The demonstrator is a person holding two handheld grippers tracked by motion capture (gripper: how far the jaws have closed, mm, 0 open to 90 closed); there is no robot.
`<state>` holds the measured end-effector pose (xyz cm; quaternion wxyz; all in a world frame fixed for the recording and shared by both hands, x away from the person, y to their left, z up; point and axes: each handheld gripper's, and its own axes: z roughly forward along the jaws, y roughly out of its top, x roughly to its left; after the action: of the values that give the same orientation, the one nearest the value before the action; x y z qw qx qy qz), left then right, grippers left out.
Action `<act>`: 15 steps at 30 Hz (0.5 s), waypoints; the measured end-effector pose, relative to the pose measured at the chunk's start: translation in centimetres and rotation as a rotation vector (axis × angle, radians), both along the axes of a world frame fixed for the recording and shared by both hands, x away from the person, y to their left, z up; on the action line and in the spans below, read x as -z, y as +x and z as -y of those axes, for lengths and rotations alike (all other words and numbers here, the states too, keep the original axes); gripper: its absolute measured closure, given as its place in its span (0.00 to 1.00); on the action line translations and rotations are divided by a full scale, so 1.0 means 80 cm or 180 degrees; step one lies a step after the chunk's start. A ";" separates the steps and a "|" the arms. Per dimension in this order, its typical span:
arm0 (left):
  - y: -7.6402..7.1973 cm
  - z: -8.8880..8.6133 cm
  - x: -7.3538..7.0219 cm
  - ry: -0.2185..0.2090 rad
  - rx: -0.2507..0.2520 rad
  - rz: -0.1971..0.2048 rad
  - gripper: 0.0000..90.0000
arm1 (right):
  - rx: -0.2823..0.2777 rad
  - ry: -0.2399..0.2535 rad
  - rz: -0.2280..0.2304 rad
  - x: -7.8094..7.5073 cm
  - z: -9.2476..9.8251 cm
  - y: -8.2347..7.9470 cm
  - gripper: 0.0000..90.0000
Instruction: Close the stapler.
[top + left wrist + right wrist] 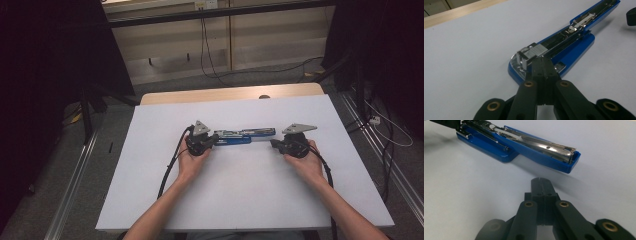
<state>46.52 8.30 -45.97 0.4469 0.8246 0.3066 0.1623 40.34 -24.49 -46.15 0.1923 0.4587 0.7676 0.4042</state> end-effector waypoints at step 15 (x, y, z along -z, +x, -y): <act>0.000 0.003 0.000 0.0022 0.0031 0.0034 1.00 | 0.0065 -0.0228 -0.0059 -0.001 -0.003 0.010 1.00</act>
<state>46.52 8.03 -46.00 0.4464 0.8267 0.2996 0.1656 41.16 -24.29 -46.05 0.2057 0.4631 0.7786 0.3702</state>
